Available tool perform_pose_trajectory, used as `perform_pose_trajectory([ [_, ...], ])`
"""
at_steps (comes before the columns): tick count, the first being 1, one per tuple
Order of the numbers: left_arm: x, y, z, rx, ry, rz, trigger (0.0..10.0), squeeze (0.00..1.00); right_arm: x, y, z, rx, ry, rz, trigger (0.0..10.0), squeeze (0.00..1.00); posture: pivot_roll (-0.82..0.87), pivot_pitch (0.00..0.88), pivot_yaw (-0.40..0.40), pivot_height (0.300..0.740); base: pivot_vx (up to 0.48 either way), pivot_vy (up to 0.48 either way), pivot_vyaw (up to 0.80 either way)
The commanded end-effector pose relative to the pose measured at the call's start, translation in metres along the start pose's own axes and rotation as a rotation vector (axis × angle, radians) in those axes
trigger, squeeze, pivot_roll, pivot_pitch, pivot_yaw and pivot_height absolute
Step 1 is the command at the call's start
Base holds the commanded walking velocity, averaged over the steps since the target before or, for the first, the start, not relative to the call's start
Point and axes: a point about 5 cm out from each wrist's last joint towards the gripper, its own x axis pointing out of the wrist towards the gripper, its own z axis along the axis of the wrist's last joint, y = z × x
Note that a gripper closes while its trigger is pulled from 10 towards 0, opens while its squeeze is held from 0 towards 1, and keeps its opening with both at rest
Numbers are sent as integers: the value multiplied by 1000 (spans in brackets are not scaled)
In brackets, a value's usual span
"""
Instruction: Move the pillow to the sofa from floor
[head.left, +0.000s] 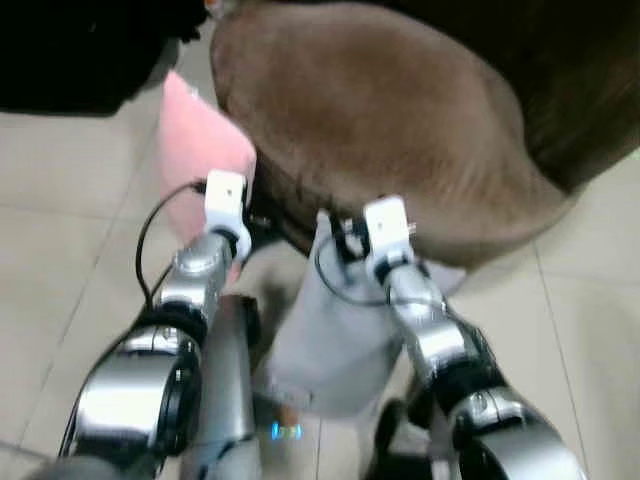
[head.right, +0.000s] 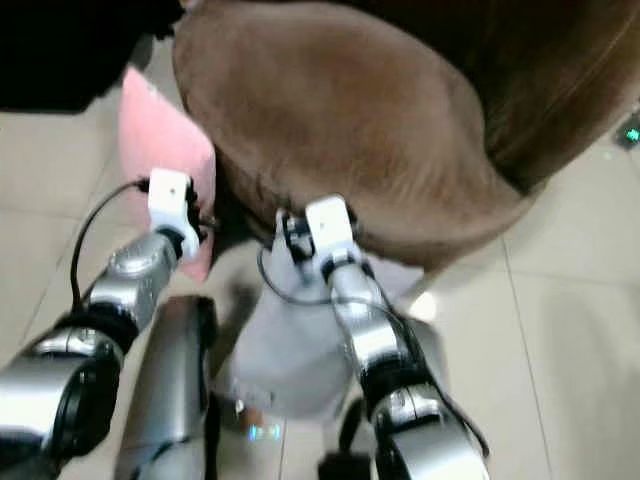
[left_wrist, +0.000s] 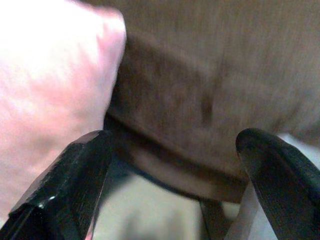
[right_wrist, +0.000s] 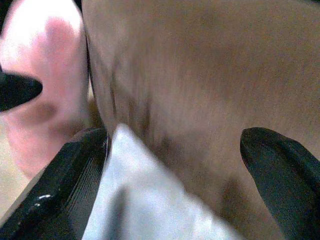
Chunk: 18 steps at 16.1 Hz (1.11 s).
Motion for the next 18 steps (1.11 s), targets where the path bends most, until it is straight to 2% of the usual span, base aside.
perform_pose_trajectory([
  [1,-1,-8,-10,6,42,-22,10000,0,-4,-3,-8,-2,35,-5,10000,0,195,287,-82,375,0,0,0],
  [3,0,-7,-7,-27,39,-36,10000,0,-3,-2,-7,0,32,-6,10000,0,188,290,-76,375,0,0,0],
  [4,-3,0,-8,-154,15,-51,10000,0,-6,-5,-8,23,20,-15,10000,0,179,288,-68,375,0,0,0],
  [5,-6,5,-12,-166,22,-42,10000,0,-9,-8,-11,24,22,-22,10000,0,175,285,-66,375,0,0,0],
  [6,-10,12,-17,-137,47,-24,10000,0,-16,-16,-14,64,14,-43,10000,0,175,282,-63,375,0,0,0],
  [7,-17,18,-22,-153,39,-32,10000,0,-30,-26,-24,91,37,-48,10000,0,173,285,-56,375,0,0,0],
  [8,-20,19,-23,-153,35,-36,10000,0,-35,-28,-28,95,52,-46,10000,0,176,286,-58,375,0,0,0],
  [9,-31,27,-31,-135,46,-35,10000,0,-91,-28,-76,158,237,61,10000,0,185,287,-58,375,0,0,0],
  [10,-35,34,-30,-129,43,-21,10000,0,-130,-24,-98,165,342,131,10000,0,183,288,-56,375,0,0,0],
  [11,-37,40,-29,-126,38,-4,10000,0,-151,-22,-105,195,386,161,10000,0,185,289,-65,375,0,0,0],
  [12,-37,44,-27,-129,34,8,10000,0,-163,-23,-107,202,398,165,10000,0,178,286,-65,375,0,0,0],
  [14,-32,41,-18,-111,19,6,10000,0,-170,-26,-108,206,397,136,10000,0,166,277,-67,375,0,0,0],
  [15,-27,38,-11,-106,6,-4,10000,0,-167,-30,-106,191,374,115,10000,0,160,270,-64,375,0,0,0],
  [18,-21,28,-4,-80,5,-39,10000,0,-155,-33,-72,139,252,149,10000,0,154,259,-61,375,0,0,0],
])
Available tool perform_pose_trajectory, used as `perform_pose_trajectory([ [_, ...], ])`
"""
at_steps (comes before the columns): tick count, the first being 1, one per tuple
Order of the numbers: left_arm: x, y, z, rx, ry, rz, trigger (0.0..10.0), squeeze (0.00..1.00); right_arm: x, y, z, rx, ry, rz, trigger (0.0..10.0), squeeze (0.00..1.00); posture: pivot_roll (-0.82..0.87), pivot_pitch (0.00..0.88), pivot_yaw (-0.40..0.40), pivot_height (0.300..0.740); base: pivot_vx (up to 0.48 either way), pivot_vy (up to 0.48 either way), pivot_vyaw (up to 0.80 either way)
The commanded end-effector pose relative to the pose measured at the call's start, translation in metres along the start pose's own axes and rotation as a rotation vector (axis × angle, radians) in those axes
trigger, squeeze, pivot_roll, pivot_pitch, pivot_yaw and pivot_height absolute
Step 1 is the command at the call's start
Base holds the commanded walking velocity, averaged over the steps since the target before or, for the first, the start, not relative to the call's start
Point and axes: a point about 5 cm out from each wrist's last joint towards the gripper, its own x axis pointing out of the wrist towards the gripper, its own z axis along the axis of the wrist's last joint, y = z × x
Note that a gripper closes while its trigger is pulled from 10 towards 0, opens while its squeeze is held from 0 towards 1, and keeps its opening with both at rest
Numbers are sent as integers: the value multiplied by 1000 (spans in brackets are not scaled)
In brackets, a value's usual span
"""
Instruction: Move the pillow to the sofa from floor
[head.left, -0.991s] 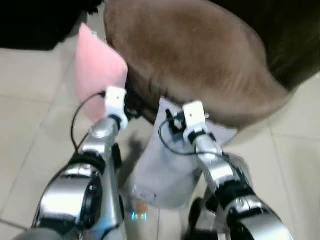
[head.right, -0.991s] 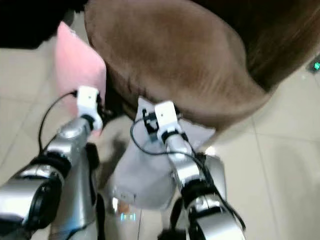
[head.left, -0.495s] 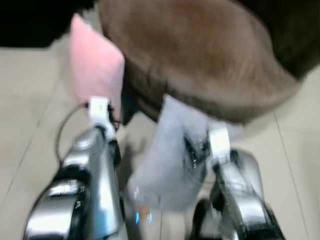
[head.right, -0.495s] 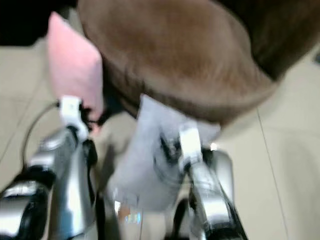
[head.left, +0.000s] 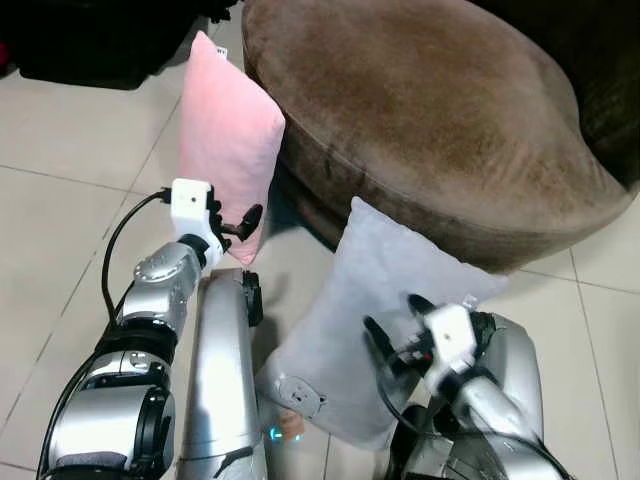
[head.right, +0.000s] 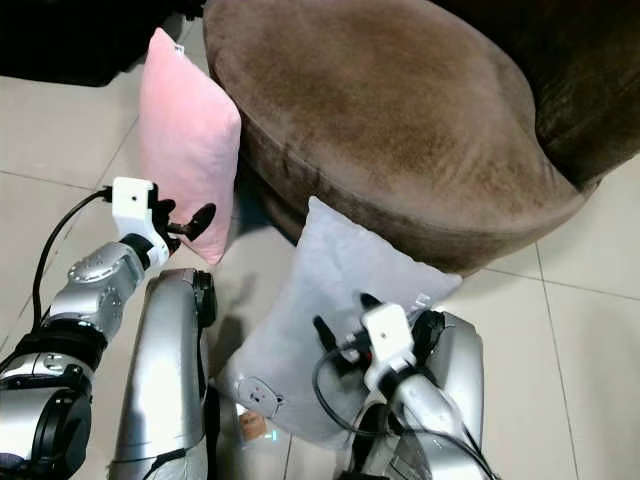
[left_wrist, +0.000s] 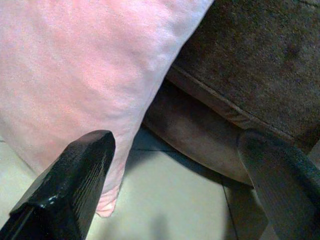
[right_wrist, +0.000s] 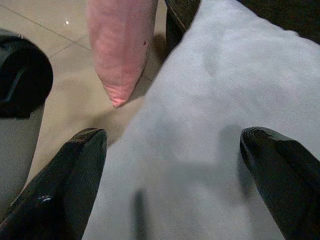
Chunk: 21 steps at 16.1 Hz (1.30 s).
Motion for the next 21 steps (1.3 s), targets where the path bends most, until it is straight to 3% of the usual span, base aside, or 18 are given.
perform_pose_trajectory([
  [1,3,-8,-1,18,15,-28,10000,0,-14,-11,-2,15,26,-32,10000,0,149,258,-60,375,0,0,0],
  [2,5,-10,-2,25,23,-34,10000,0,-8,-20,48,-80,-147,-5,10000,0,143,257,-52,375,0,0,0],
  [4,6,-13,-5,49,46,-47,10000,0,-9,-38,96,-216,-262,15,10000,0,136,260,-45,375,0,0,0],
  [5,6,-14,-6,53,55,-50,10000,0,-15,-47,105,-274,-249,31,10000,0,126,259,-43,375,0,0,0],
  [6,7,-15,-8,61,70,-51,10000,0,-26,-59,111,-304,-207,65,10000,0,118,260,-41,375,0,0,0],
  [8,8,-14,-11,70,99,-45,10000,0,-45,-60,109,-338,-87,176,10000,0,78,261,-40,375,0,0,0],
  [10,10,-15,-12,78,114,-33,10000,0,-60,-63,105,-332,-6,200,10000,0,59,262,-37,375,0,0,0],
  [13,13,-20,-13,91,122,-43,10000,0,-66,-55,110,-304,4,248,10000,0,39,257,-31,375,0,0,0],
  [16,14,-22,-14,94,129,-45,10000,0,-85,-60,113,-303,76,279,10000,0,20,252,-32,375,0,0,0],
  [21,20,-28,-8,48,104,-41,10000,0,-85,-55,114,-294,85,296,10000,0,14,249,-30,375,0,0,0],
])
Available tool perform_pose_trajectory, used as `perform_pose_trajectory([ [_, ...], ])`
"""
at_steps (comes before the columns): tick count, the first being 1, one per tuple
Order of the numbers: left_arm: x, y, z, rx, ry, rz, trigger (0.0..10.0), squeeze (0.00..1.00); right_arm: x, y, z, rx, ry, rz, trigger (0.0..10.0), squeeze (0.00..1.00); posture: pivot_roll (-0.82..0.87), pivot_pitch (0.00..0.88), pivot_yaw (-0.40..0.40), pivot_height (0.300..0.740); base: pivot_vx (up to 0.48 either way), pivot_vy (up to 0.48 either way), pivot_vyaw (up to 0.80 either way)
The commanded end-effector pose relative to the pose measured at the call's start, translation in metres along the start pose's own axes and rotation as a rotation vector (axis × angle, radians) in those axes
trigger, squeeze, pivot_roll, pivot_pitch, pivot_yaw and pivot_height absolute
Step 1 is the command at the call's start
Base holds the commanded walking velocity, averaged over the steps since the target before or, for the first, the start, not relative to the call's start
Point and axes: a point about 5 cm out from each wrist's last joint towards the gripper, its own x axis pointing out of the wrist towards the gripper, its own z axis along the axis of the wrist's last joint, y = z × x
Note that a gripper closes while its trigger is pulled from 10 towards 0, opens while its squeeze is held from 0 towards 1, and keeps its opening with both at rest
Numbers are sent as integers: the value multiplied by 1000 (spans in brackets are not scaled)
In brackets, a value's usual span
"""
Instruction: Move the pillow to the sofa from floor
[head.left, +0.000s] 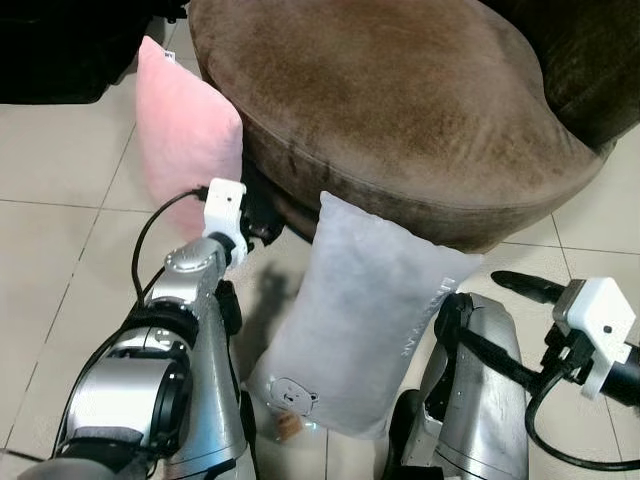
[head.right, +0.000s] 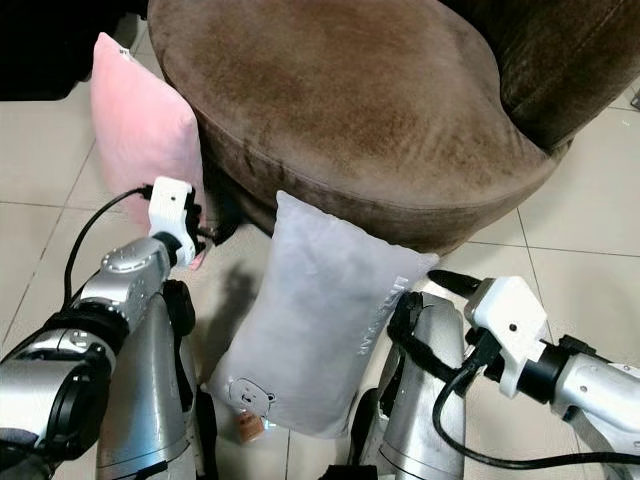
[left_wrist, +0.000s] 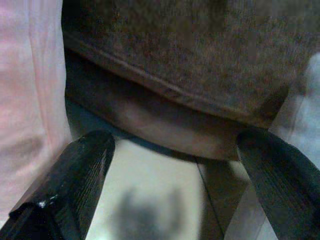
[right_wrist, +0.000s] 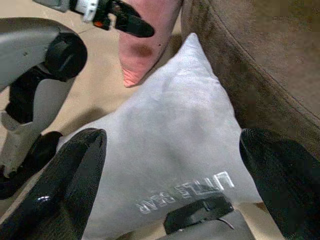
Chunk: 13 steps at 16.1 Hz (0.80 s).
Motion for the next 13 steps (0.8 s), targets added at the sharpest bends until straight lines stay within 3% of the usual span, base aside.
perform_pose_trajectory([
  [1,3,-7,-3,-47,-6,-10,10000,0,-1,4,2,6,7,16,10000,0,7,252,-31,375,0,0,0],
  [4,6,-10,3,-191,-69,9,10000,0,-2,8,2,14,15,31,10000,0,-4,258,-35,375,0,0,0],
  [7,9,-19,-7,-346,-53,53,10000,0,-7,9,4,16,33,39,10000,0,-43,267,-63,375,0,0,0],
  [10,13,-38,-17,-418,-32,26,10000,0,-14,8,9,2,51,50,10000,0,-92,281,-94,375,0,0,0],
  [13,15,-58,-31,-420,16,5,10000,0,-25,10,22,-15,70,61,10000,0,-159,304,-125,375,0,0,0],
])
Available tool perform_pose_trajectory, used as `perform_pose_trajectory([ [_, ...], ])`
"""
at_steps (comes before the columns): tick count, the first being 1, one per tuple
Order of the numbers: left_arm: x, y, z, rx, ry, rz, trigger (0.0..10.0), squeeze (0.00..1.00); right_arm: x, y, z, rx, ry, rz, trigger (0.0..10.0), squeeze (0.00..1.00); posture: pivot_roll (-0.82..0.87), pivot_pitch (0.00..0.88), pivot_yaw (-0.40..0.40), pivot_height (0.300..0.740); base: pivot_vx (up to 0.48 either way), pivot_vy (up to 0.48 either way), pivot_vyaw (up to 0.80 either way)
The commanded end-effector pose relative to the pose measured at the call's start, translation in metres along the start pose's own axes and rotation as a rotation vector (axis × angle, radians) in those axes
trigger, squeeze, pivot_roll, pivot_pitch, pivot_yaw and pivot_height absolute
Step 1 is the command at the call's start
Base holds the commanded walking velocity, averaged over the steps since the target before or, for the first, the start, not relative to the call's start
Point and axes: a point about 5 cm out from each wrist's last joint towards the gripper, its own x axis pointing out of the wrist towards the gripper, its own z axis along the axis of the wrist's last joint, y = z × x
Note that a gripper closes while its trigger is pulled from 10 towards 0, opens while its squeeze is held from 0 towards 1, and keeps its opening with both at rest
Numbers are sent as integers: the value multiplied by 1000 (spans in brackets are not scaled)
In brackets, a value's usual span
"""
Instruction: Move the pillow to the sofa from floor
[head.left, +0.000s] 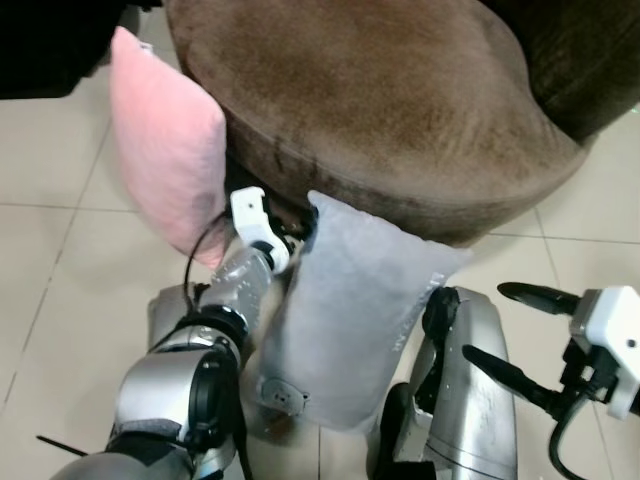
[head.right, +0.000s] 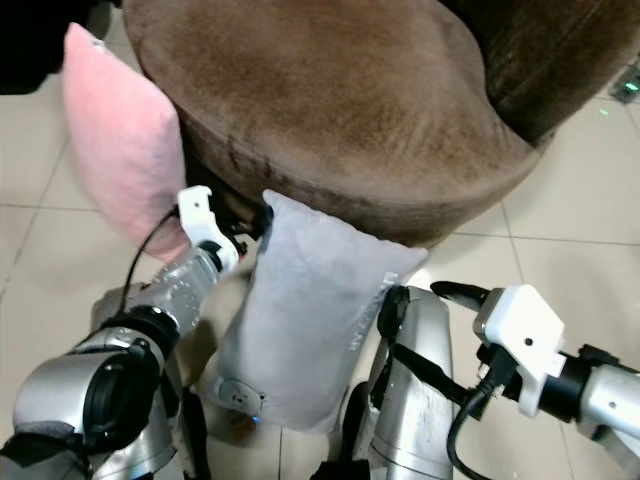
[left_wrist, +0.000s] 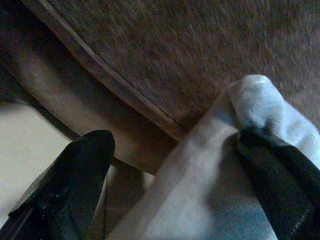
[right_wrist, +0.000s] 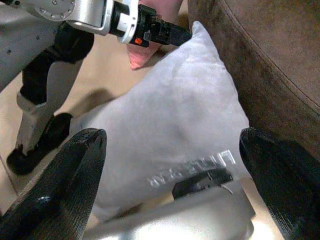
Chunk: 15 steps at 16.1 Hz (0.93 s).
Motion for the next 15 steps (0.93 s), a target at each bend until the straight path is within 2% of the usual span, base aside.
perform_pose_trajectory([
  [1,-3,1,-16,-11,53,25,10000,0,-6,2,4,1,15,15,10000,0,-159,304,-125,375,0,0,0],
  [4,-2,-2,-19,2,75,50,10000,0,-16,7,3,16,58,17,10000,0,-205,334,-136,375,0,0,0],
  [11,-2,-4,-26,-22,94,48,10000,0,-19,6,4,32,73,8,10000,0,-207,339,-141,375,0,0,0],
  [12,-3,-3,-27,-33,100,68,10000,1000,-20,5,4,34,73,4,10000,0,-210,342,-146,375,0,0,0],
  [14,-3,-6,-32,-74,103,56,10000,1000,-23,4,5,37,80,2,10000,0,-226,351,-159,375,0,0,0],
  [15,-3,-9,-35,-142,102,44,10000,1000,-25,5,6,38,91,6,10000,0,-239,357,-168,375,0,0,0],
])
